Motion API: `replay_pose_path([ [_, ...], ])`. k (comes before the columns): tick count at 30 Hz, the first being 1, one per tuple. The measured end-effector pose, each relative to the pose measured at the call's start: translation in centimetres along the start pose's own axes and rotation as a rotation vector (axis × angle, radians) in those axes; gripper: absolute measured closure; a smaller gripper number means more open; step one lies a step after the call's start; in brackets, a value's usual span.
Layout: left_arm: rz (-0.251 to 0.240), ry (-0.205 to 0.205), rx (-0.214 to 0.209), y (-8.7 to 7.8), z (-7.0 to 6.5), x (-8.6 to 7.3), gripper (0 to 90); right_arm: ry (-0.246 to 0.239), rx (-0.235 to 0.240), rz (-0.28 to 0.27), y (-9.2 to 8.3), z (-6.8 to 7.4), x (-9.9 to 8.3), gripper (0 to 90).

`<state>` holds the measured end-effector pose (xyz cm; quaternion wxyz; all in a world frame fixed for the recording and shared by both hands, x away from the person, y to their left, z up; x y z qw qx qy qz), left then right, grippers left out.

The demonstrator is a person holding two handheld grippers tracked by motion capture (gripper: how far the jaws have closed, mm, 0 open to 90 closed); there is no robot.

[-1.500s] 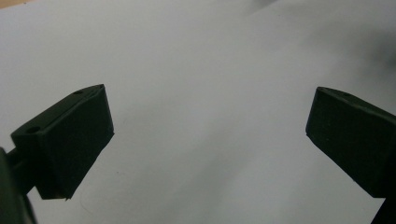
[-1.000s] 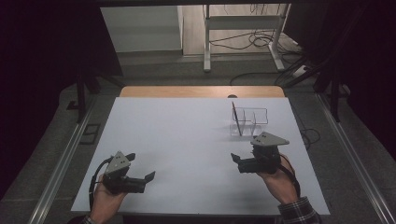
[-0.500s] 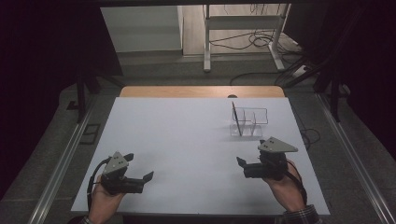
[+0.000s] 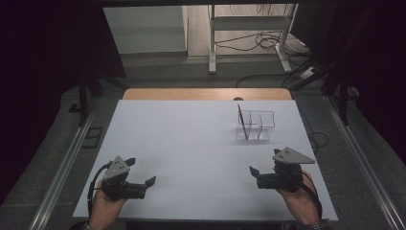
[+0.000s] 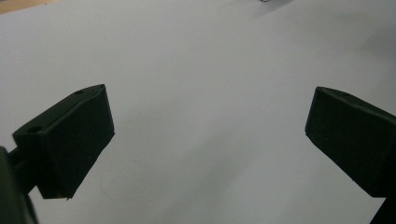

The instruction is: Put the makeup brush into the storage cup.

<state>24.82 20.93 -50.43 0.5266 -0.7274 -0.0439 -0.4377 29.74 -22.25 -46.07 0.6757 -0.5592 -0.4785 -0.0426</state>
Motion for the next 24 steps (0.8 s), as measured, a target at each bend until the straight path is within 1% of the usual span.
replay_pose_path([
  [4, -0.002, -0.002, 0.001, -0.1, 0.1, -0.1, 1.4, 0.013, -0.011, -0.004, -0.3, -0.3, -0.7, 0.0],
  [12, -0.003, -0.007, 0.003, -0.2, 0.1, -0.2, 1.4, 0.021, -0.030, -0.002, -0.8, -0.7, -2.3, 0.0],
  [17, -0.003, -0.007, 0.004, -0.2, 0.2, -0.2, 1.4, 0.042, -0.035, 0.000, -1.0, -1.1, -3.5, 0.0],
  [19, -0.001, -0.006, 0.004, -0.2, 0.2, -0.2, 1.4, 0.050, -0.036, 0.017, -0.9, -1.2, -4.1, 0.0],
  [20, -0.001, -0.006, 0.004, -0.2, 0.2, -0.2, 1.4, 0.050, -0.036, 0.017, -0.9, -1.2, -4.1, 0.0],
  [21, 0.001, -0.003, 0.003, -0.2, 0.1, -0.2, 1.4, 0.052, -0.037, 0.055, -0.7, -1.3, -4.7, 0.0],
  [24, -0.001, -0.002, 0.002, -0.1, 0.1, -0.1, 1.4, 0.050, -0.036, 0.064, -0.5, -1.2, -4.8, 0.0],
])
Point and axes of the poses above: each handheld gripper's, and its own axes: y roughly forward along the jaws, x roughly out of its top, z roughly to its left, the point moved 4 cm from there along y, roughly forward along the jaws, and after that the axes turned 13 degrees about z, right-handed, at the moved point
